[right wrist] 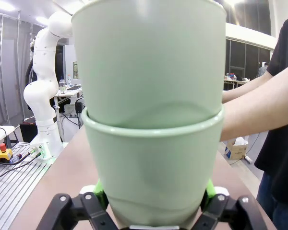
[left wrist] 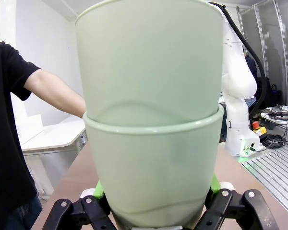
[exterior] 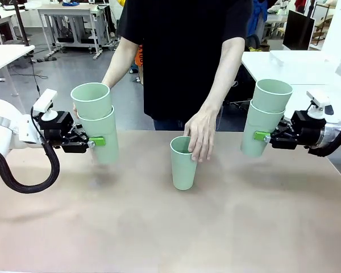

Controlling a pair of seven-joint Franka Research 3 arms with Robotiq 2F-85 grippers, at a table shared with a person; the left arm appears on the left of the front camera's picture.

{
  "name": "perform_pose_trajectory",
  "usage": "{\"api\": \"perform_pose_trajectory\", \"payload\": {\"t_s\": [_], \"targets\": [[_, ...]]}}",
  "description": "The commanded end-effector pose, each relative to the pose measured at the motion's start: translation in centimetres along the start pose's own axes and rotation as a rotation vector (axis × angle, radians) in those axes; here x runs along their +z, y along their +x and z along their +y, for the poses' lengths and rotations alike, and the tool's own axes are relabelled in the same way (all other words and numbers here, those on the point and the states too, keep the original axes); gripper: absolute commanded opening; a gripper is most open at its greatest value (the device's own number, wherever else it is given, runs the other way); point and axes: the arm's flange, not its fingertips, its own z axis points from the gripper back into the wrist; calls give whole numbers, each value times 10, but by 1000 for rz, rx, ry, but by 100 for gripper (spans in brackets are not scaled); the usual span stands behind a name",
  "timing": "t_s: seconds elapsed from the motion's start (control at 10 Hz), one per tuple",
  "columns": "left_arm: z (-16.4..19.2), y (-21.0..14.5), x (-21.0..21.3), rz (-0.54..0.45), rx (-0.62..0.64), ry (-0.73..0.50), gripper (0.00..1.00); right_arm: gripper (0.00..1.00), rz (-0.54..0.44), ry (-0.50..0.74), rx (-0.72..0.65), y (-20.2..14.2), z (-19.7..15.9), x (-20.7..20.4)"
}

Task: Stack the cups and store them in the basket.
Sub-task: Place the stack of Reusable plastic cups into the Pantry Basket.

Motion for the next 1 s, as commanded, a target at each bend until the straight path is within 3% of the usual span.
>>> {"api": "perform_pose_trajectory", "payload": {"t_s": [0.0, 0.9], "targets": [[0, 4, -1, -2, -11, -4, 87, 85, -9, -17, 7, 4, -2, -2], [0, 4, -1, -2, -11, -4, 87, 85, -9, -17, 7, 4, -2, -2]]}}
